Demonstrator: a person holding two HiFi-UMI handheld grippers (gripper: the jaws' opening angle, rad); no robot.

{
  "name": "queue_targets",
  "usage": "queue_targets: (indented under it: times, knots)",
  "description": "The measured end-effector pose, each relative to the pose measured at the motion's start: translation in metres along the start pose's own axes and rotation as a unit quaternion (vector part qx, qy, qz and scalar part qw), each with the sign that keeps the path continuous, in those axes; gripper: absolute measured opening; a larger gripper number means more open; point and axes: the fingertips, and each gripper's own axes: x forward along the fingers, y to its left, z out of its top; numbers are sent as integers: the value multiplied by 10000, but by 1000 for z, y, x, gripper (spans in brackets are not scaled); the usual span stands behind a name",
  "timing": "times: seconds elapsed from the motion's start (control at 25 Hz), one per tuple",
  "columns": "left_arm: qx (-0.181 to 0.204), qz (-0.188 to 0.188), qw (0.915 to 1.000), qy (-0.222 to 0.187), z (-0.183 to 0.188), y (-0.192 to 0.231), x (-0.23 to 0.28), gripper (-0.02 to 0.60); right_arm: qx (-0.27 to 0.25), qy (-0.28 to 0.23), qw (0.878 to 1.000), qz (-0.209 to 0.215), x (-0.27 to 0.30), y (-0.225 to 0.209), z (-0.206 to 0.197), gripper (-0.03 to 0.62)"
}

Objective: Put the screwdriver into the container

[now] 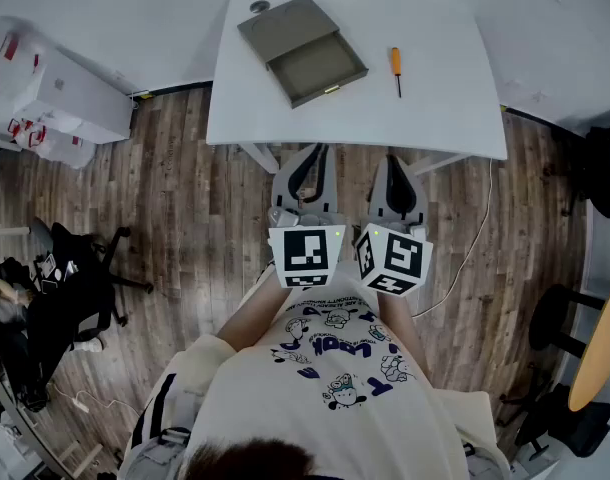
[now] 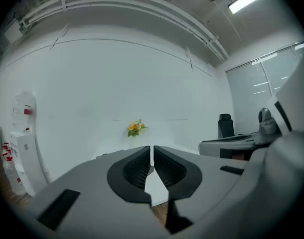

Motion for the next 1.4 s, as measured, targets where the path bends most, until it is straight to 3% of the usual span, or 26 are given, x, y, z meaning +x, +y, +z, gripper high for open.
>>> queue_targets:
  times: [0.6,1.4]
  knots:
    - [-47,-5,10000,73,-3,21,17,32,76,-7,9999,-107,24,2,-1,37]
    - [-45,-530,9985,158,-12,74,86,28,486,131,9960,-736,101,7,-13,38]
